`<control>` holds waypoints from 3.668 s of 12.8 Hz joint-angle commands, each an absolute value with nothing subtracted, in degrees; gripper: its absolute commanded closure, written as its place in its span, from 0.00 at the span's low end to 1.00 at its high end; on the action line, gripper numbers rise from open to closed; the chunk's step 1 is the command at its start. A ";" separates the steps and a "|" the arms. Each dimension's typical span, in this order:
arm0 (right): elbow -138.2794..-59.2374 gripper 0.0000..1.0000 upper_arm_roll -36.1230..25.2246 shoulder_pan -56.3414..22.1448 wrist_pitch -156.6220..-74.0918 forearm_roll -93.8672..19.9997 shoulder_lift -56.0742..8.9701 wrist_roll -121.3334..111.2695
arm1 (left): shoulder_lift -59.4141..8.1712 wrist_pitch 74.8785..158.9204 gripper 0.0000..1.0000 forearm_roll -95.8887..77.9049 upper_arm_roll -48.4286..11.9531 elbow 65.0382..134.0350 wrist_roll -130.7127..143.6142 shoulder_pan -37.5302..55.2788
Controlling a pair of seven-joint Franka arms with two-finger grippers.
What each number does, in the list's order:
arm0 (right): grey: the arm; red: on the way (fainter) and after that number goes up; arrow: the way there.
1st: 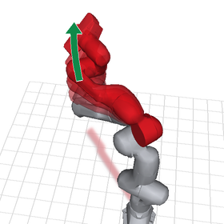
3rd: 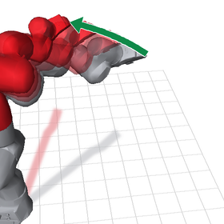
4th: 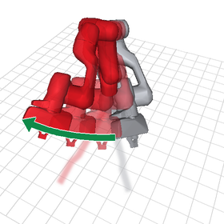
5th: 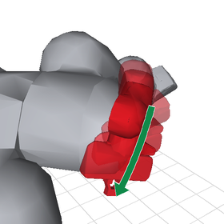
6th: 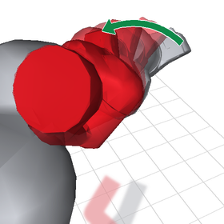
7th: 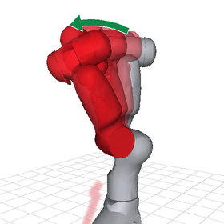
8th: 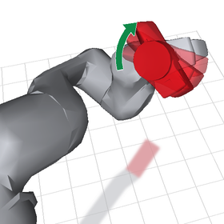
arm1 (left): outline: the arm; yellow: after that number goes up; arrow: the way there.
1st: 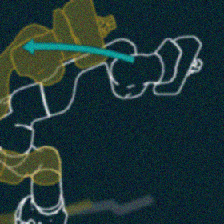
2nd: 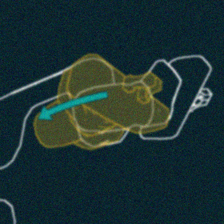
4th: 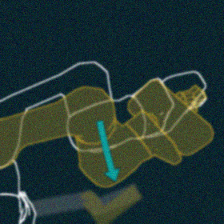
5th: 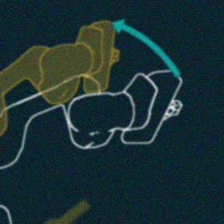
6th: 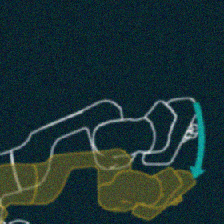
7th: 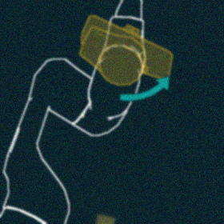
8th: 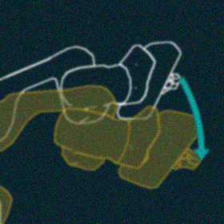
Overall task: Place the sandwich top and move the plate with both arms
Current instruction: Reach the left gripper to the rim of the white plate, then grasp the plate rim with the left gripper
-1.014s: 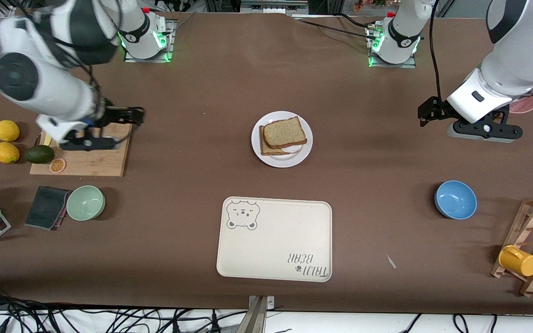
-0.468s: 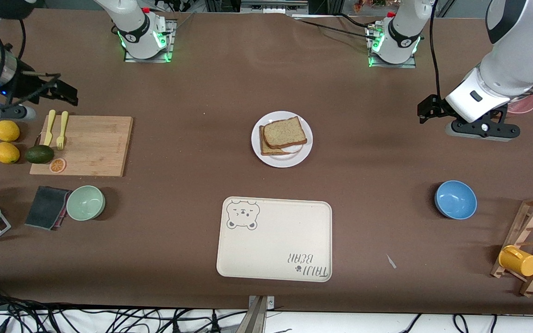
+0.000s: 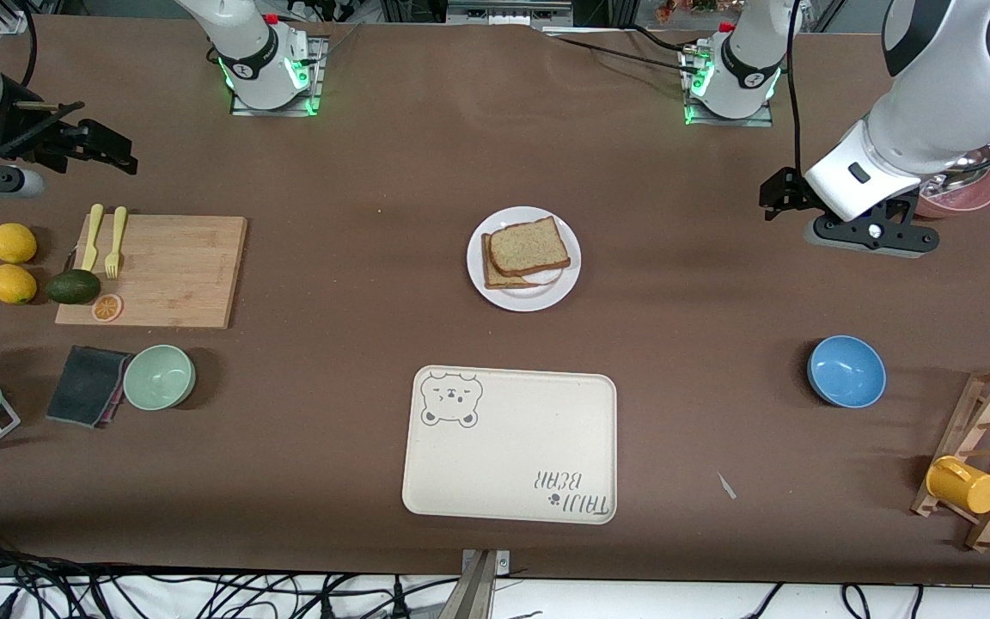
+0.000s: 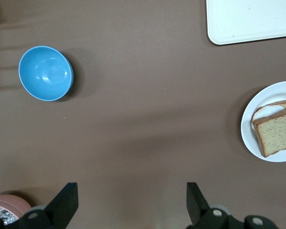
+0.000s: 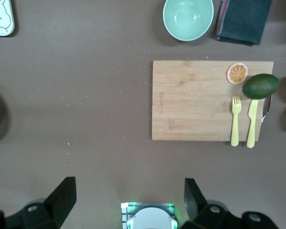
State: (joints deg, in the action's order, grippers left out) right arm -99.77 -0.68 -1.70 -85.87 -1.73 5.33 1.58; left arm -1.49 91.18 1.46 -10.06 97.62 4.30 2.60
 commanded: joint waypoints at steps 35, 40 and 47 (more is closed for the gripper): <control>-99.14 0.00 -0.26 -1.49 -86.75 0.44 3.96 0.35 | -44.64 115.31 0.54 -52.03 -11.69 98.17 -40.77 9.14; -99.14 0.00 -0.26 -1.49 -86.57 0.44 3.69 0.26 | -46.75 117.68 0.85 -54.66 -11.69 99.05 -43.59 9.75; -99.14 0.00 -0.35 -1.41 -86.57 0.44 3.69 0.18 | -46.50 116.55 1.00 -56.07 -11.78 99.76 -47.02 9.23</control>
State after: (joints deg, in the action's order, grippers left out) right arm -99.75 -0.33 -1.71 -87.20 0.15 3.77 0.98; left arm -46.62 115.30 -54.74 -12.03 98.68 -45.37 9.27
